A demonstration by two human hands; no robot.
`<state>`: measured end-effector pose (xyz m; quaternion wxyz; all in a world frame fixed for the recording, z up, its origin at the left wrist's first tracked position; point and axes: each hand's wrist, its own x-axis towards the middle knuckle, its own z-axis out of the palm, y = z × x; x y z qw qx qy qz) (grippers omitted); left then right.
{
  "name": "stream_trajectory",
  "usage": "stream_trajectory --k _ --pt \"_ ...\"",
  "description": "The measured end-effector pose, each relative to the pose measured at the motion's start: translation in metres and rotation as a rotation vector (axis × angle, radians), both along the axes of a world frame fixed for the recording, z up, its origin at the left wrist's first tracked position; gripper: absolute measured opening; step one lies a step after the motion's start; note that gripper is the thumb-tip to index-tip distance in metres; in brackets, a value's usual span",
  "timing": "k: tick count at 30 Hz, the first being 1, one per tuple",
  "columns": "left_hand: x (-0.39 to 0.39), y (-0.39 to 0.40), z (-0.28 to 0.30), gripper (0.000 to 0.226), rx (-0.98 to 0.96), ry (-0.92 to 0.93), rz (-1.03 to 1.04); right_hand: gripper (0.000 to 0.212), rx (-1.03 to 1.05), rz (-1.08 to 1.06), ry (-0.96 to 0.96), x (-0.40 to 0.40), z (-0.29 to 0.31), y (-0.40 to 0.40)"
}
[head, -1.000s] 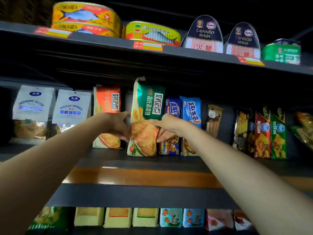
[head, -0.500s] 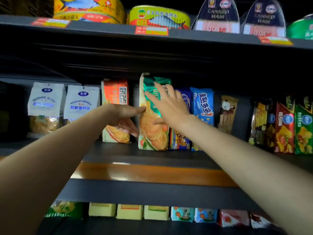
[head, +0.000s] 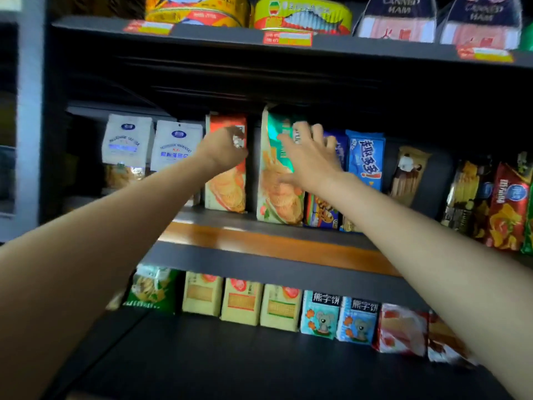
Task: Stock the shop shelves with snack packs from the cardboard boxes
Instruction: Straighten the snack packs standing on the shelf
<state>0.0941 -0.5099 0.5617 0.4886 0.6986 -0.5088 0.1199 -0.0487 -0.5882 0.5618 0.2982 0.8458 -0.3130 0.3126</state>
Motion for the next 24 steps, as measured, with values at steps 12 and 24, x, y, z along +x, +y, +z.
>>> stream_trajectory --k 12,24 --pt "0.065 0.236 -0.159 0.036 -0.473 -0.005 0.512 0.034 0.01 0.89 -0.406 0.096 -0.084 0.182" --pt "0.129 0.505 -0.479 0.025 0.417 0.587 0.866 0.049 0.947 0.629 0.695 0.245 -0.458 0.358"
